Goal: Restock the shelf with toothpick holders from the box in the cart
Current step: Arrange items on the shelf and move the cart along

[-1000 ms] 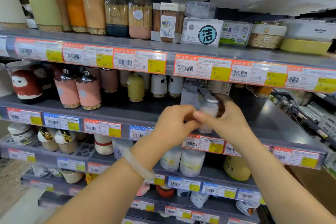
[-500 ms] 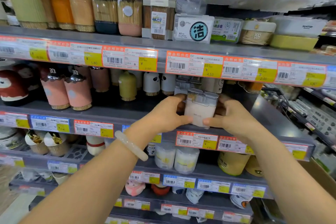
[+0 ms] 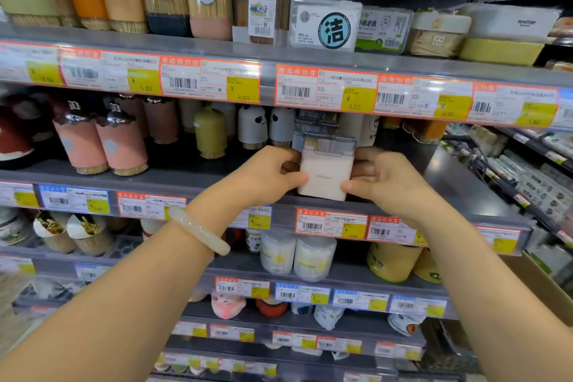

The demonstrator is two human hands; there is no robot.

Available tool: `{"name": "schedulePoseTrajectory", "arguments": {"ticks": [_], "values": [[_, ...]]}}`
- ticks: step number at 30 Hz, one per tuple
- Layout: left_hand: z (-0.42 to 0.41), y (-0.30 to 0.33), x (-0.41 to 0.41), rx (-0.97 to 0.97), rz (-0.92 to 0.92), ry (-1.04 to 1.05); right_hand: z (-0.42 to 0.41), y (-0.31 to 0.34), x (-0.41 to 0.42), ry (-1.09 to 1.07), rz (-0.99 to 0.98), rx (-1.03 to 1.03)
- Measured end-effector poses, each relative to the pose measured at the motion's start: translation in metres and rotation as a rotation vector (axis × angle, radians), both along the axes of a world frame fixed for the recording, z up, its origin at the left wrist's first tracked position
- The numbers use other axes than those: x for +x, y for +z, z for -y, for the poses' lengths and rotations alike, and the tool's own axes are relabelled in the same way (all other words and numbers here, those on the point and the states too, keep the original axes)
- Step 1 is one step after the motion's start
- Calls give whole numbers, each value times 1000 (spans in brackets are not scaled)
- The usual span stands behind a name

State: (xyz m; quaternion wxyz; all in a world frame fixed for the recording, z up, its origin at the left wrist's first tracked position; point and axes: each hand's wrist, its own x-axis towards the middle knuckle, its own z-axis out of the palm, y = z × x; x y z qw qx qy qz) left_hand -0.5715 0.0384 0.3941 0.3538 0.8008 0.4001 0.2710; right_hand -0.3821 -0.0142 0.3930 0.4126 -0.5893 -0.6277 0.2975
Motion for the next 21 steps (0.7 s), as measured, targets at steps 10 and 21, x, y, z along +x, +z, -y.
{"name": "schedulePoseTrajectory", "arguments": {"ticks": [10,21], "values": [[0,-1,-5,-5,1,11,0,0,-4,40,-36,0],[1,-2,-5,-3,9,21,1,0,-3,42,-42,-12]]}}
